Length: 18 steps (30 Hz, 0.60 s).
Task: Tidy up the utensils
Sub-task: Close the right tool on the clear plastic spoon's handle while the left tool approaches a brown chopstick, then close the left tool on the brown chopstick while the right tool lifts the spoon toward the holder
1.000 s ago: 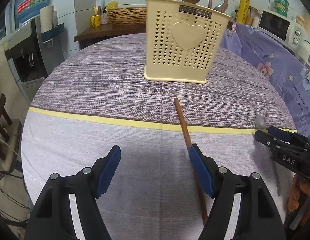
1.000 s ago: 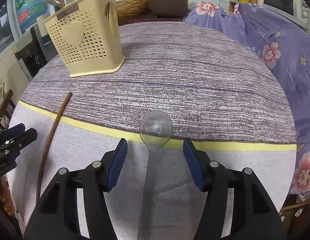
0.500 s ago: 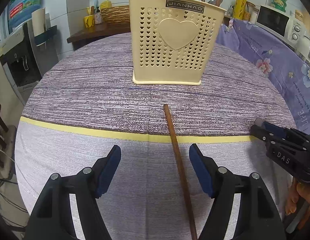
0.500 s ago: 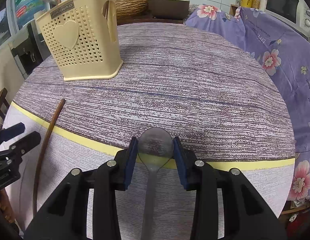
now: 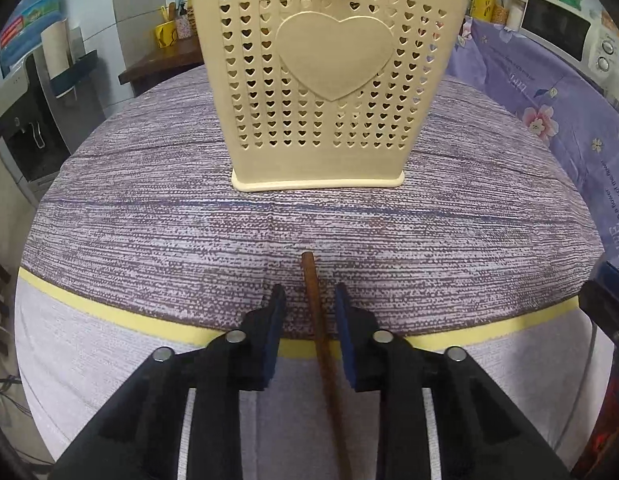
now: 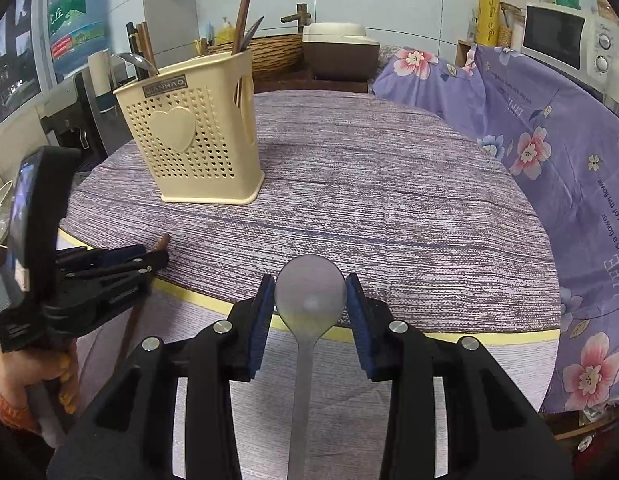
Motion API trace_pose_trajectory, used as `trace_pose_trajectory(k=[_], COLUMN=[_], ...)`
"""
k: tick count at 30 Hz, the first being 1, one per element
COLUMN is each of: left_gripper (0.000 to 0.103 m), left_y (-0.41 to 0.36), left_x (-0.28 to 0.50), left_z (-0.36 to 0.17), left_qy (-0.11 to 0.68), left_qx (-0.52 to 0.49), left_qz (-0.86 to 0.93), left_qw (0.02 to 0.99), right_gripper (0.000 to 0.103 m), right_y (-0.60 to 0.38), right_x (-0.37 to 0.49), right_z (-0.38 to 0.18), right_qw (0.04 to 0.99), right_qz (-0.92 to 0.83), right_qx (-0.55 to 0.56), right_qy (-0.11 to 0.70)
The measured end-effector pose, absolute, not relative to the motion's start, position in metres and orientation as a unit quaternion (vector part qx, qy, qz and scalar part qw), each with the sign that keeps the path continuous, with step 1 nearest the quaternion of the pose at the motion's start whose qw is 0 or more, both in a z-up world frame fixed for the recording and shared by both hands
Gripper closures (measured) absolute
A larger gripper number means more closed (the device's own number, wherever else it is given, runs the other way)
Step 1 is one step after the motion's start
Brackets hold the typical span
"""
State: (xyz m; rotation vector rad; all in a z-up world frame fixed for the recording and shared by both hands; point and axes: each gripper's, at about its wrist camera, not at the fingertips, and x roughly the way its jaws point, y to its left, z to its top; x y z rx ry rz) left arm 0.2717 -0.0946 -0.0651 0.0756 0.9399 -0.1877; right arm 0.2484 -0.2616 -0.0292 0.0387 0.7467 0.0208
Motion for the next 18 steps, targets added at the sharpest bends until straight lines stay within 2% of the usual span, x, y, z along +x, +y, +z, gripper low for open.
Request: trace_pose_trajectory(k=[2, 4, 12, 18], left_gripper=[0.09, 0.094, 0.095, 0.095], left_y=[-0.099, -0.1, -0.099, -0.079], left_x=[0.272, 0.273, 0.274, 0.261], left_z=[-0.065, -0.065, -0.061, -0.019], left_qy=[0.45, 0.449, 0.445, 0.401], left_qx=[0.048, 0.053, 0.045, 0.013], left_qz=[-0.089, -0.089, -0.102, -0.118], left_qw=[0.887, 0.887, 0.889, 0.908], right_gripper=[0.066, 0.066, 0.066, 0.066], right_y=[-0.262, -0.262, -0.264, -0.268], right_x=[0.249, 0.249, 0.247, 0.241], right_z=[-0.029, -0.029, -0.029, -0.014], right_qw=[0.931, 0.931, 0.932, 0.934], right_qz=[0.011, 0.011, 0.021, 0.049], right_qx=[0.019, 0.02, 0.032, 0.054], right_qy=[0.364, 0.364, 0.36, 0.35])
